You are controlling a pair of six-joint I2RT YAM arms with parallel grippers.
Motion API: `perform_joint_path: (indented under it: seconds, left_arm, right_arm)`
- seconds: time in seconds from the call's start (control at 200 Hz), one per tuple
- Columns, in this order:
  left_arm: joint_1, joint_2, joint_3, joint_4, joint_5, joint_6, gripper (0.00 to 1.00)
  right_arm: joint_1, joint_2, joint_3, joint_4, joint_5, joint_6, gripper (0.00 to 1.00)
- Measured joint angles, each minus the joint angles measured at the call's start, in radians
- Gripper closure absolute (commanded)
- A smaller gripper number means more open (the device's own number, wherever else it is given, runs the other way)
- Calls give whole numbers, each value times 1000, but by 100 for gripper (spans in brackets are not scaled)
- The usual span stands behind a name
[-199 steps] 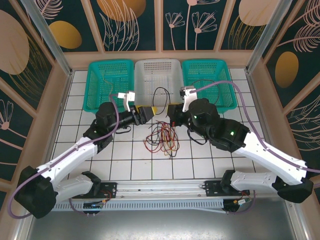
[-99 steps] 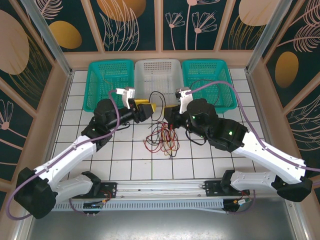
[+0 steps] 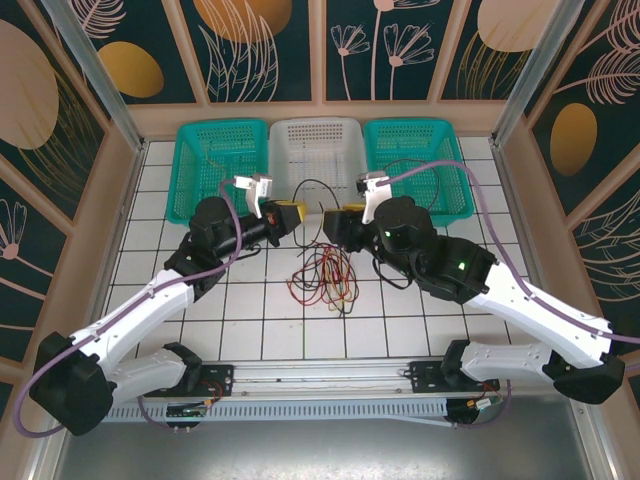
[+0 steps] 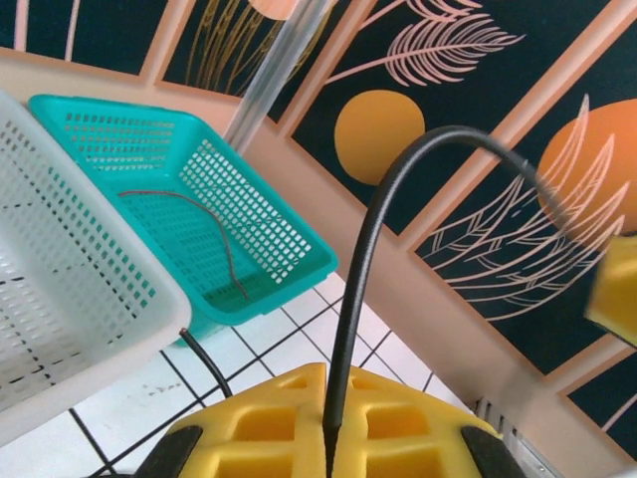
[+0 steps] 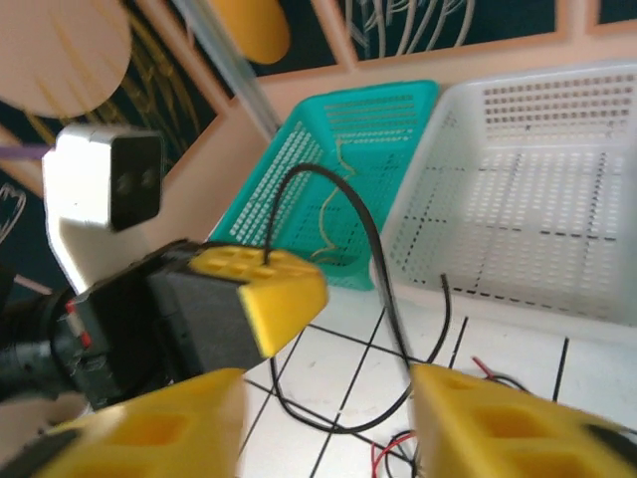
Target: Untangle the cables
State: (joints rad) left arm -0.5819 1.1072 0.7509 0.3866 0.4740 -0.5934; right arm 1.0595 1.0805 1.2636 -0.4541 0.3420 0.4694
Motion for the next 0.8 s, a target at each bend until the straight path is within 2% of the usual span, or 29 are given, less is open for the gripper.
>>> perform_joint_path:
  seconds: [0.055,0.135,0.235,0.315,0.556,0.696,0.801]
  left_arm:
    - [0,-6,-21,36,21,-18,100]
    - [0,-14,-50,95,56,-58,100]
    - [0,-14,-65,177,114,-109,100]
    - [0,-12,-66,243,166,-145,100]
    - [0,5,-66,324,261,-191,100]
    - [0,9,-66,324,278,-194,100]
    - [0,9,-64,324,282,-194,100]
  right_arm:
    - [-47,-10,0,-8,3,14,38]
    - [-183,-29,-6,-23,-37,61,37]
    - [-377,-46,-49,-21,-153,112,38]
    - [-451,-39,-98,-14,-254,141,38]
    - [-470,18,-222,100,-549,179,40]
    - [-469,12,-251,193,-626,196,43]
    - [-464,12,-265,239,-660,205,52]
